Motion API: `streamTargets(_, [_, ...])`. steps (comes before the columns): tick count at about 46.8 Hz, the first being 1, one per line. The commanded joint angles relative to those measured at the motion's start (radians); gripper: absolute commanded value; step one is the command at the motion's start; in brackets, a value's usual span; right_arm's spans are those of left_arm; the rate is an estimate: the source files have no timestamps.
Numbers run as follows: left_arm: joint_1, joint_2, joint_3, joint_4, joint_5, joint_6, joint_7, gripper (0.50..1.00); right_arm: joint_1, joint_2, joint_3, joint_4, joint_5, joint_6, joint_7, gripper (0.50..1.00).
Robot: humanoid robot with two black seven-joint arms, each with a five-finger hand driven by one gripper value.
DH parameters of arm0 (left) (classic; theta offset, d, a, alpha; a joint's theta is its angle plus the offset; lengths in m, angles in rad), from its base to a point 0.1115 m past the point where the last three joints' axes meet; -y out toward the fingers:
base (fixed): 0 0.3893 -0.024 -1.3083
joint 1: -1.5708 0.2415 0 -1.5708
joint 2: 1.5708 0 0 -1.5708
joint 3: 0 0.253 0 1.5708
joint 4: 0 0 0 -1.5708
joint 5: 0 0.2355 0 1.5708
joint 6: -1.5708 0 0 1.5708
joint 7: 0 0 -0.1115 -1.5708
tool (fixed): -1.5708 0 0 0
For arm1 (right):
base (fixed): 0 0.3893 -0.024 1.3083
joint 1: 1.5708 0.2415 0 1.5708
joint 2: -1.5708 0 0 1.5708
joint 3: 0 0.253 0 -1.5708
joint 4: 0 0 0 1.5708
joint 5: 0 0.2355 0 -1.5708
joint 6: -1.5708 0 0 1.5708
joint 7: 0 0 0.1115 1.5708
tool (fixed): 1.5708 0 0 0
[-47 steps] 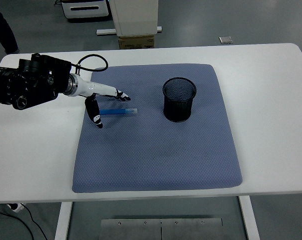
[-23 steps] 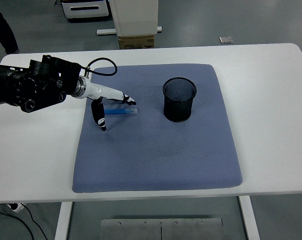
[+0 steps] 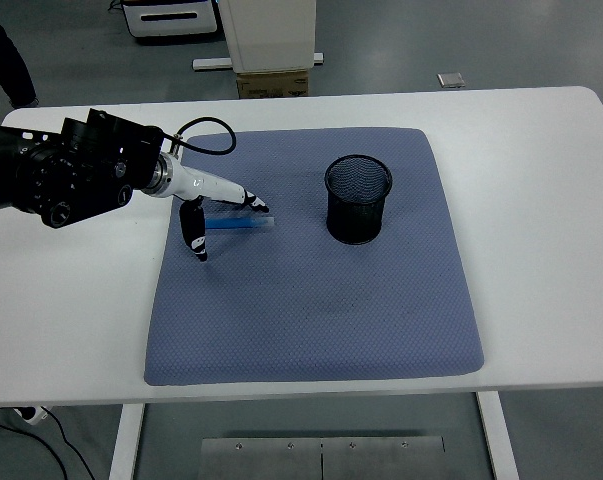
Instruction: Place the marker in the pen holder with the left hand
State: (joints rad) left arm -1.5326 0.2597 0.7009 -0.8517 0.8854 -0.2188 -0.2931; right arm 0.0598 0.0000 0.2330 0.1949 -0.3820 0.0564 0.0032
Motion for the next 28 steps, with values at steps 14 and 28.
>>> streamTargets(14, [0.008,-0.019,-0.001,0.0,0.0,0.001,0.014,1.0,0.0,0.0,0.0,0.0,0.0,0.0,0.0,1.0])
streamTargets(28, [0.008,-0.023,-0.003,0.0,0.0,0.001,0.014,1.0,0.0,0.0,-0.001,0.0,-0.002,0.0,0.0,1.0])
